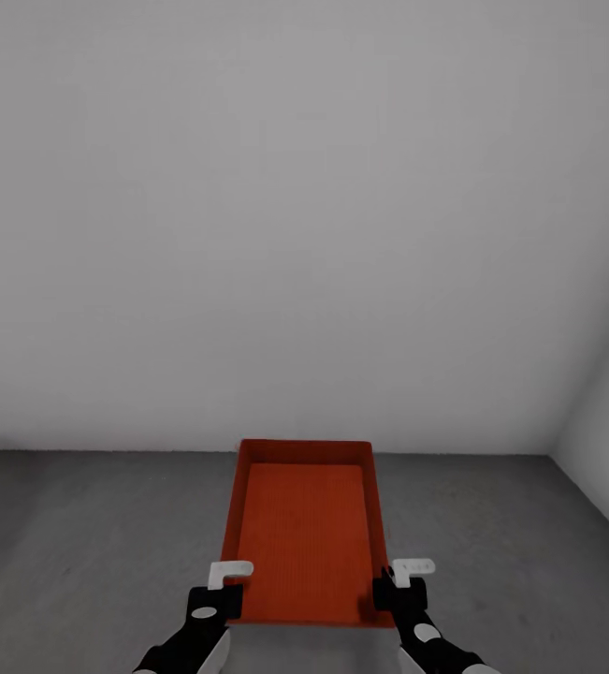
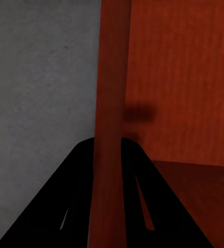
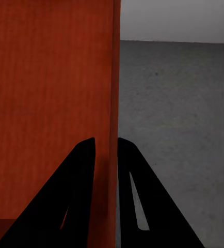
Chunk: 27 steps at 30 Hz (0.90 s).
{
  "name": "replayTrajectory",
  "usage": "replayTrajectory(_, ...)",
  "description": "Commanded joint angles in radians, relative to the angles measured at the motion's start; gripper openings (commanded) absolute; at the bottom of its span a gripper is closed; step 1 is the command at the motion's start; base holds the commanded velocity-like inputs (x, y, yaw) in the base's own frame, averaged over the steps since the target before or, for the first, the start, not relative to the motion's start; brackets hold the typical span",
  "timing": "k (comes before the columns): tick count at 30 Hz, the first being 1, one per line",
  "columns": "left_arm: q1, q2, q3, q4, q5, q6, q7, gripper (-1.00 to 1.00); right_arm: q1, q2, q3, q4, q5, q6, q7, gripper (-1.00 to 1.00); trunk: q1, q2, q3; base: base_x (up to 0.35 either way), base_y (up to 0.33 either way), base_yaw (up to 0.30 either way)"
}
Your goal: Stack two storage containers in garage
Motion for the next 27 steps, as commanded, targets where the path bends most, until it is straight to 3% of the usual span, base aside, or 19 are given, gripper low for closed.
replayTrajectory(1, 0.000, 0.008, -0.028, 0.004, 0.019, 0.002, 0.007, -1.00, -0.002, -0.008, -0.010, -0.019, 0.012, -0.067, 0.001, -1.00, 0.001, -0.001, -0.002, 0.304, 0.000, -0.286)
replayTrajectory(7, 0.000, 0.008, -0.028, 0.004, 0.019, 0.002, 0.007, -1.00, -0.002, -0.007, -0.010, -0.019, 0.014, -0.067, 0.001, -1.00, 0.001, -0.001, -0.002, 0.199, 0.000, -0.188)
replayTrajectory(27, 0.000, 0.008, -0.028, 0.004, 0.019, 0.002, 0.007, -1.00, -0.002, -0.004, -0.010, -0.019, 0.014, -0.065, -0.004, -1.00, 0.001, -0.001, -0.002, 0.007, 0.033, -0.006)
